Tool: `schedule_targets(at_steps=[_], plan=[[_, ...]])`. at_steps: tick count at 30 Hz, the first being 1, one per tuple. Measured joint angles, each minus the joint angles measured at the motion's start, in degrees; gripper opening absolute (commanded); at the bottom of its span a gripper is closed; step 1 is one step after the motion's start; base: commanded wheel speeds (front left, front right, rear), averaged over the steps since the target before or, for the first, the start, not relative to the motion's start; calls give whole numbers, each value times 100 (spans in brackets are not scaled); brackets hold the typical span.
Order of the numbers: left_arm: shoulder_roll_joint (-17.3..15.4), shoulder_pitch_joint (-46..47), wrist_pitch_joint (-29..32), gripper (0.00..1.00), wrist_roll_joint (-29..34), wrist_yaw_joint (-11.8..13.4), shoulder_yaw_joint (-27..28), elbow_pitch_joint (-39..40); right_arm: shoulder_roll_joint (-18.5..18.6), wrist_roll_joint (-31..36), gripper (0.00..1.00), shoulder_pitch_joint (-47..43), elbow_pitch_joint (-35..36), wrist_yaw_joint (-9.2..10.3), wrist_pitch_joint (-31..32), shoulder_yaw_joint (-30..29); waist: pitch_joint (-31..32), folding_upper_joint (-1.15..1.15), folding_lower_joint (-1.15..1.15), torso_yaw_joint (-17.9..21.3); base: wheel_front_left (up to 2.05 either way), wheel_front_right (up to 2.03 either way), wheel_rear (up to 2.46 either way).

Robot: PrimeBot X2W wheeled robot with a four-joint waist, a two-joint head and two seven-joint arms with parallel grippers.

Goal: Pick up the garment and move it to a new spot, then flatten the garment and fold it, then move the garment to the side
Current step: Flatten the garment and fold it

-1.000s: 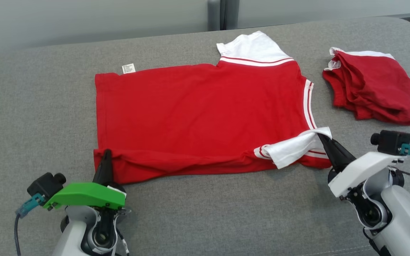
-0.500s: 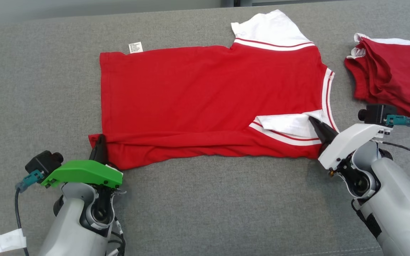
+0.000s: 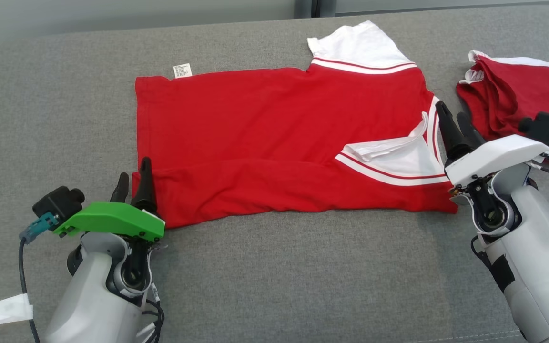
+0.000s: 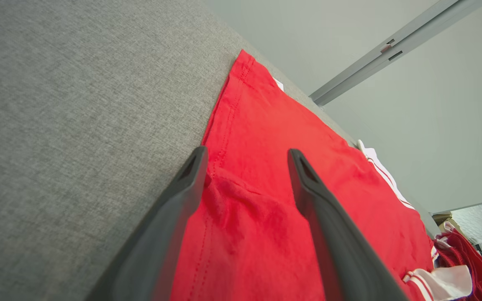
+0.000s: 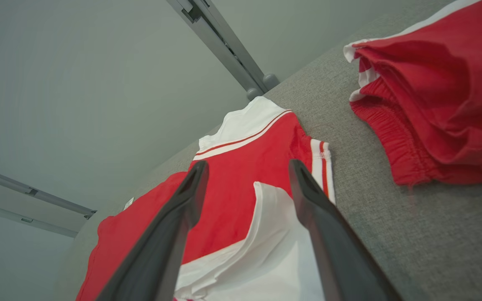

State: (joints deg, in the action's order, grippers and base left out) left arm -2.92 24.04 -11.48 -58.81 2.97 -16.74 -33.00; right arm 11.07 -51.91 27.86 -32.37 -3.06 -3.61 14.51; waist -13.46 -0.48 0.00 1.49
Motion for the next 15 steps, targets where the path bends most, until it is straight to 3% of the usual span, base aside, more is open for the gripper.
schedule_targets(at_steps=[5,15], plan=[[-27,-274,-122,100,-108,-155,234,48,-4,0,100,-168,3,-197,-281,65,154,0,0,-36,0,0,0],[15,-1196,-86,100,-604,-348,344,-52,36,257,100,-1184,-167,-248,-723,328,514,0,0,-75,0,0,0]])
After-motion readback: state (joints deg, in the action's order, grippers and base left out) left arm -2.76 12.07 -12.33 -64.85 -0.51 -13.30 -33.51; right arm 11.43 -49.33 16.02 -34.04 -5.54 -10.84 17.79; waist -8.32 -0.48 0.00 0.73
